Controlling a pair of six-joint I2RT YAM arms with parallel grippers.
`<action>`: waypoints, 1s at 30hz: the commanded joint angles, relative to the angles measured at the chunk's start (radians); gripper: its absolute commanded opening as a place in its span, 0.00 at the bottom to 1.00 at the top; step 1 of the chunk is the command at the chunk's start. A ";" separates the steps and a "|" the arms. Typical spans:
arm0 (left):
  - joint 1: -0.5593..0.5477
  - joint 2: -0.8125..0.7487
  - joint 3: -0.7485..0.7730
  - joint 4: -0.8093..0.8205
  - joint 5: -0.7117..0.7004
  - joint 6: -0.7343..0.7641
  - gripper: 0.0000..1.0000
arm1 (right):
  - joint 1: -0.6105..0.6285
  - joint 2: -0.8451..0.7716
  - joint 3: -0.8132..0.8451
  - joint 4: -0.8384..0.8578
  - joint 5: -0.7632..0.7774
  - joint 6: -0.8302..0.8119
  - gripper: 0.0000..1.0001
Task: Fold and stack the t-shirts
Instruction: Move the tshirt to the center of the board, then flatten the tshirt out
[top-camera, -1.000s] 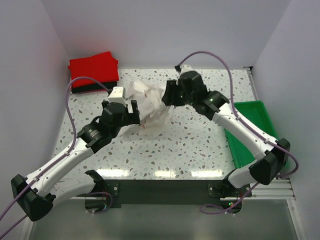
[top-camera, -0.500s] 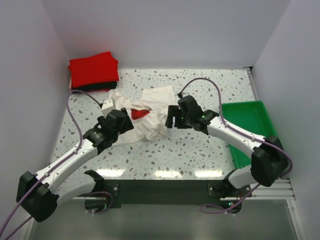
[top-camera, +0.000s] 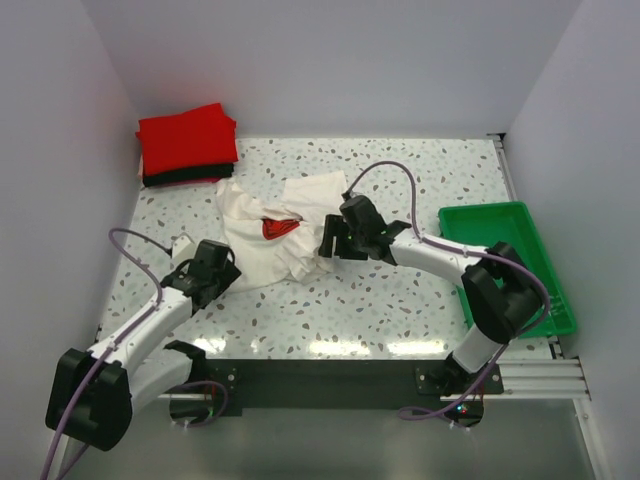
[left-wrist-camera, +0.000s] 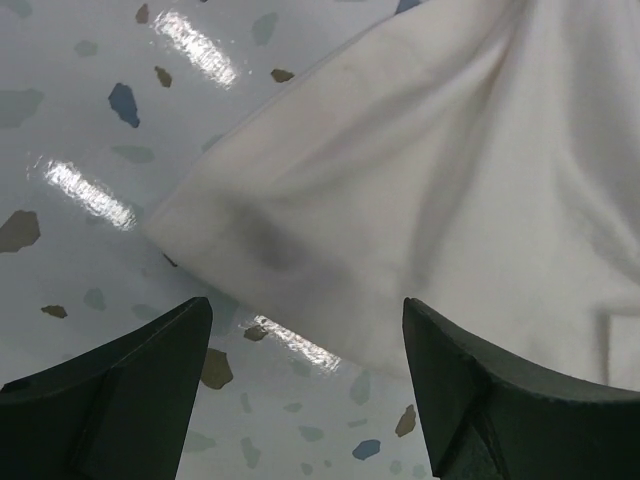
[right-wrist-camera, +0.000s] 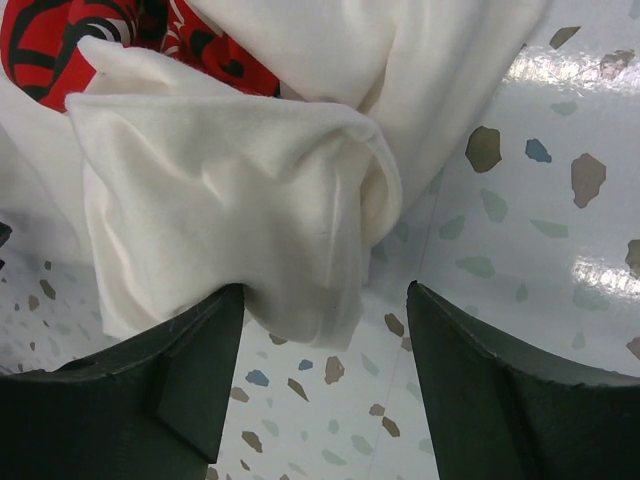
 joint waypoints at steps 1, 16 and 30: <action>0.030 -0.001 -0.031 -0.022 -0.008 -0.106 0.81 | 0.006 0.020 -0.006 0.083 -0.007 0.025 0.69; 0.056 0.050 -0.060 0.000 -0.160 -0.224 0.66 | 0.003 0.083 -0.001 0.103 -0.027 0.004 0.62; 0.076 0.113 0.015 0.078 -0.123 -0.131 0.00 | -0.129 0.069 0.086 -0.001 -0.007 -0.015 0.00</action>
